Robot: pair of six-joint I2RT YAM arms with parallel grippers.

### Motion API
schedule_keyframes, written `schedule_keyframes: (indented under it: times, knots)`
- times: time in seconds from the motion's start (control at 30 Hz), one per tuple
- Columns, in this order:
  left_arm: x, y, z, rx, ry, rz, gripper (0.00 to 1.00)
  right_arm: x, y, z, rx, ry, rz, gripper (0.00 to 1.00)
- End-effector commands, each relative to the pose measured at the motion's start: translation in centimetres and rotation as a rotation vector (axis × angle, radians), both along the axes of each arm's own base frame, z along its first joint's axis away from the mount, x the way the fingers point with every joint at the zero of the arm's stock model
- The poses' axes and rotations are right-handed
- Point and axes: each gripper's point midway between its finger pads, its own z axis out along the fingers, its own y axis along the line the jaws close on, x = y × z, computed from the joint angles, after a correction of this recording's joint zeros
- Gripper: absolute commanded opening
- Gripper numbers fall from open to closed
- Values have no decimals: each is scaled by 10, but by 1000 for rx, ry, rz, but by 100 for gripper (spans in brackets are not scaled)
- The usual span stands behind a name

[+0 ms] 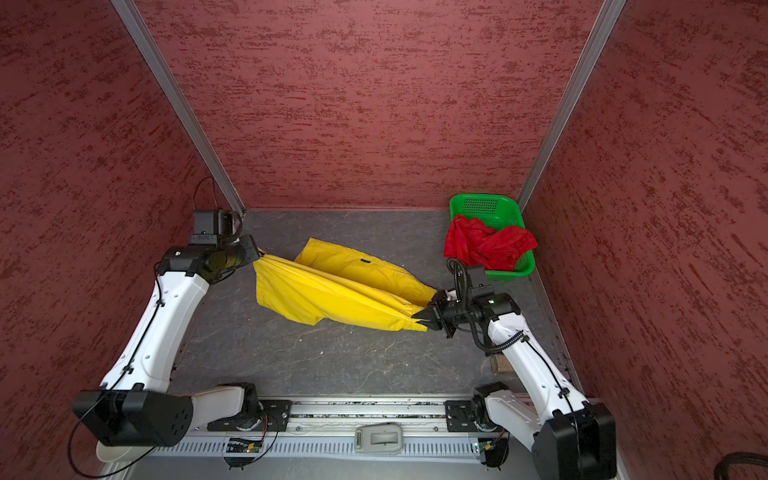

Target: Fold and stack the shorts

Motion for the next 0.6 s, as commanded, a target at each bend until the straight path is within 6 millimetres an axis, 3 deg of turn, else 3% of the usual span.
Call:
schedule_keyframes:
  times: [0.0,0.3,0.57]
  knots:
    - [33,22,38,108,-155,68,0,1,-14,-10,-45,35,-13,0]
    - [79,0,41,132,-173,13,0,22,-26,-13,-53,41,-10,0]
    - [90,-9,41,140,-175,2,0,30,-32,-9,-66,36,-1,0]
